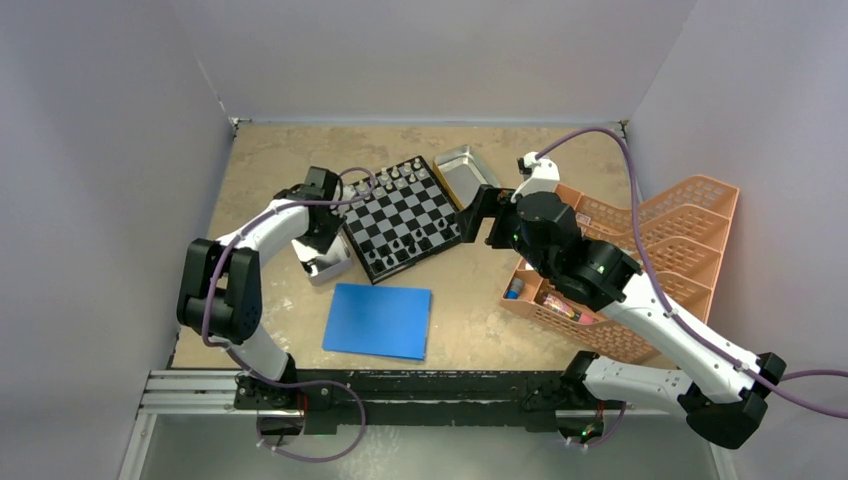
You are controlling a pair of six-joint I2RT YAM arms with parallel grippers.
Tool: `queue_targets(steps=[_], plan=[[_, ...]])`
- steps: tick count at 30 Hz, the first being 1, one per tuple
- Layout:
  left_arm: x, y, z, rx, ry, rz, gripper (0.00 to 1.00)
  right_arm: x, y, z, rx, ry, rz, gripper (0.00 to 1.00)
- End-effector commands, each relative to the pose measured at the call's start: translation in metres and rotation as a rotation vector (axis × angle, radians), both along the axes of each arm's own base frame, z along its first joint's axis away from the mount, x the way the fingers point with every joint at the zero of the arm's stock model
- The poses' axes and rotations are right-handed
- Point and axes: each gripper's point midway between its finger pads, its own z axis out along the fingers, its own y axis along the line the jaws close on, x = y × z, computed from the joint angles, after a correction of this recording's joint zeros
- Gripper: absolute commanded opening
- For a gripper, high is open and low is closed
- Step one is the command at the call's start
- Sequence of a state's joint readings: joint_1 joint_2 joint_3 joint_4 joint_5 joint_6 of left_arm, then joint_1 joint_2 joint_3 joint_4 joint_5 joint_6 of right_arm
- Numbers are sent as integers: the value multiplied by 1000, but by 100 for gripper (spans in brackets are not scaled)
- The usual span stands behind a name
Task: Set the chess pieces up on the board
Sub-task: Pick up the chess piece from the storage box.
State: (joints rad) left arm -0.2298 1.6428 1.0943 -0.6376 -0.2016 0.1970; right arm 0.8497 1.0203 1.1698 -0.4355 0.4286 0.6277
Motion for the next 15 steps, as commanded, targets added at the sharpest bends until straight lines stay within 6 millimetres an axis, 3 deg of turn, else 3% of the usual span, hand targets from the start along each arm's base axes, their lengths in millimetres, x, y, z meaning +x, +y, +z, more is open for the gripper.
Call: queue_targets(steps=[1, 15], plan=[[-13, 6, -11, 16, 59, -51, 38, 5, -4, 12, 22, -36, -35, 95], [-23, 11, -33, 43, 107, -54, 38, 9, -3, 12, -6, -49, -35, 95]])
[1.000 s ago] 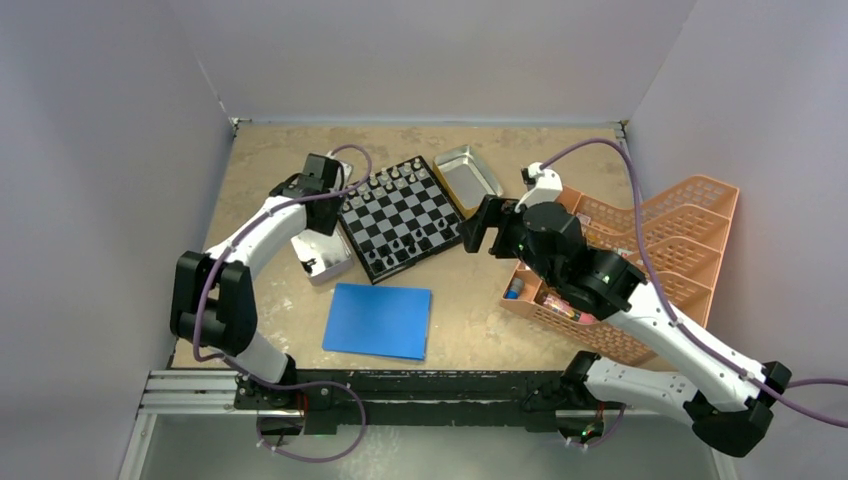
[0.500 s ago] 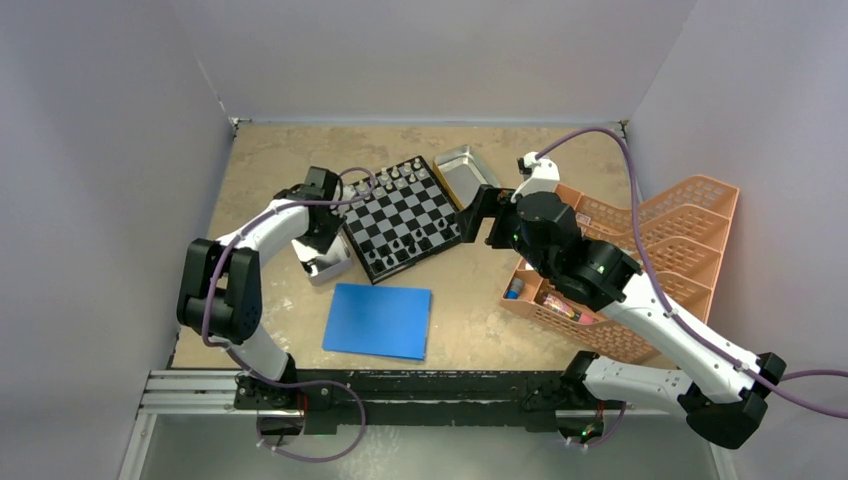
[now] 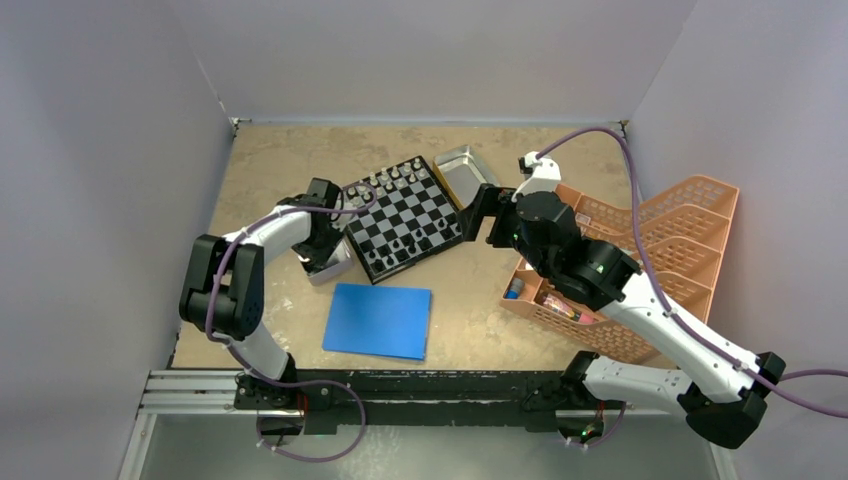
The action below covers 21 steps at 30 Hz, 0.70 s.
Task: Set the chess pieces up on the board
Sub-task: Pick up the chess piece from the storage box.
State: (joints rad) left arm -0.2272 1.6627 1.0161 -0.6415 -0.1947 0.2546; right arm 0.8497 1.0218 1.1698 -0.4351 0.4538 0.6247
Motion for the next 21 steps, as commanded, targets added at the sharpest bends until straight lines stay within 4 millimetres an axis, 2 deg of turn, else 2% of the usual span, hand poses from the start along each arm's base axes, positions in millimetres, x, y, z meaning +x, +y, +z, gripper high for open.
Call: queue_targets(steps=[1, 15, 21], plan=[[4, 3, -7, 4, 4, 0, 38, 6, 0, 11, -1, -40, -11, 95], [27, 3, -10, 32, -34, -11, 31, 5, -7, 19, 3, -56, -31, 95], [24, 3, -15, 30, -21, -17, 28, 5, -7, 19, 6, -57, -35, 96]])
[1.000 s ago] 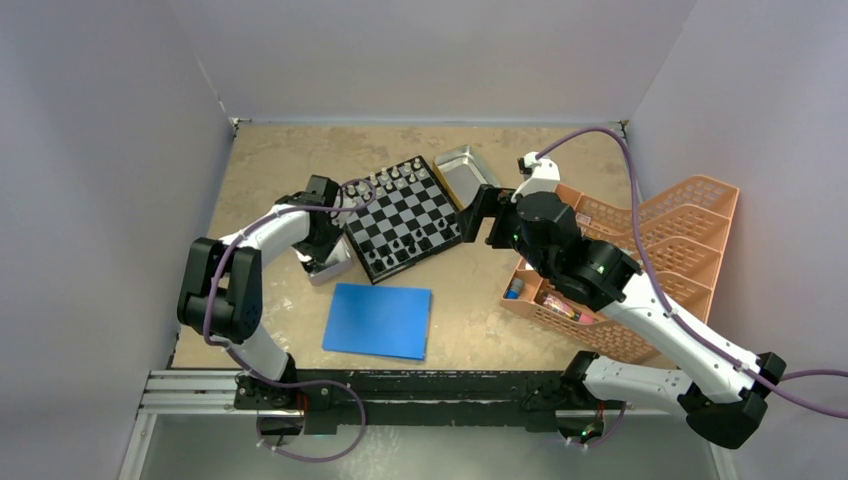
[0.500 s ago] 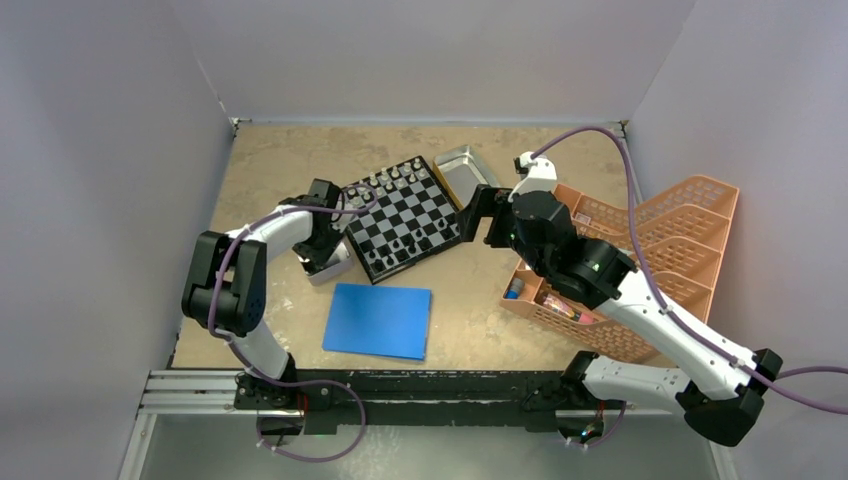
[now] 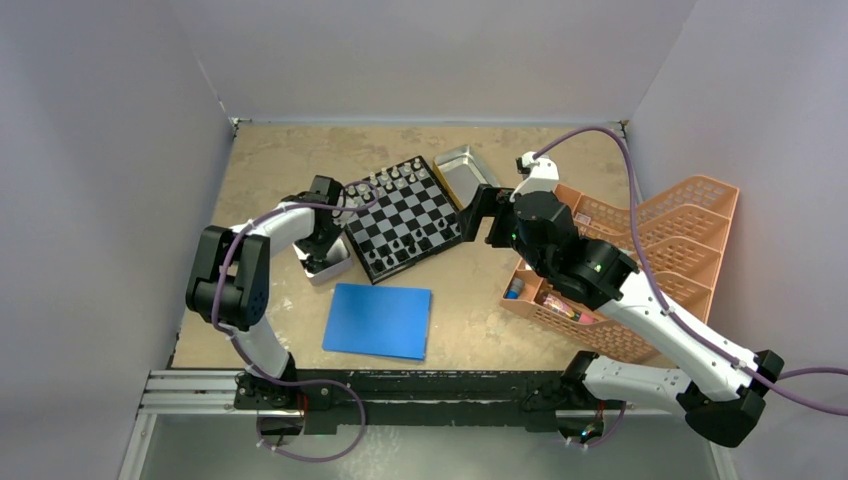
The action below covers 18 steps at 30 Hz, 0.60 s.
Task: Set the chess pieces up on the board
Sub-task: Pick up the chess piece from the storage box.
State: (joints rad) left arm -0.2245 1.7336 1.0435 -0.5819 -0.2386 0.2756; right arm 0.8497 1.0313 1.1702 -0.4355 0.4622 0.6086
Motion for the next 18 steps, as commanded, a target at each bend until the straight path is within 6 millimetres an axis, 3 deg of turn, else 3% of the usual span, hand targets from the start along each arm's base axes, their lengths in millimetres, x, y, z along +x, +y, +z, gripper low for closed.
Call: queue_targets(steps=[1, 9, 18], plan=[[5, -2, -6, -12, 5, -14, 28, 3, -7, 22, 28, -57, -34, 96], [5, -2, -11, -13, 11, -10, 27, 2, -8, 22, 24, -59, -32, 96], [16, -8, 2, -33, -1, -15, 11, 3, -10, 32, 47, -85, -43, 96]])
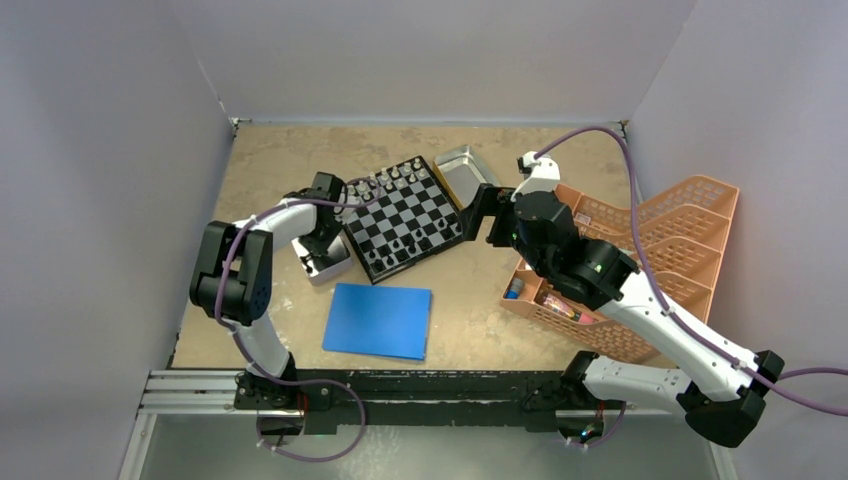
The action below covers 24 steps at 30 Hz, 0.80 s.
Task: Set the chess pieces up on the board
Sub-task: Pick up the chess piece from the storage box.
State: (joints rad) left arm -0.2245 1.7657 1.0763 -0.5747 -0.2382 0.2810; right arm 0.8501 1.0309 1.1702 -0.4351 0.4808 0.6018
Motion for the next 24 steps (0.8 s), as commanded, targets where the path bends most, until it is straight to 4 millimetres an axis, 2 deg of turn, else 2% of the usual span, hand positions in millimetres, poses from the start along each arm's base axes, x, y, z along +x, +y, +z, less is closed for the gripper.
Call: queue_targets(steps=[1, 6, 10, 12, 16, 20, 21, 24], plan=[[10, -6, 7, -31, -11, -7, 9, 1, -8, 33, 62, -80, -32, 96], [37, -15, 38, -70, -103, 26, 0, 0, -9, 51, 114, -128, -30, 95], [55, -15, 69, -74, -178, 81, 0, 0, -3, 68, 148, -144, -5, 95], [62, -14, 89, -76, -240, 131, 0, -2, 1, 70, 166, -138, 10, 95], [77, -24, 138, -182, -384, 226, 0, -5, 11, 63, 182, -104, 47, 95], [80, -42, 199, -378, -516, 339, 0, -6, 36, 62, 230, -62, 123, 95], [78, -50, 211, -447, -541, 360, 0, -7, 44, 59, 243, -50, 150, 95], [58, -84, 238, -715, -544, 388, 0, -7, 66, 31, 258, 33, 201, 93]])
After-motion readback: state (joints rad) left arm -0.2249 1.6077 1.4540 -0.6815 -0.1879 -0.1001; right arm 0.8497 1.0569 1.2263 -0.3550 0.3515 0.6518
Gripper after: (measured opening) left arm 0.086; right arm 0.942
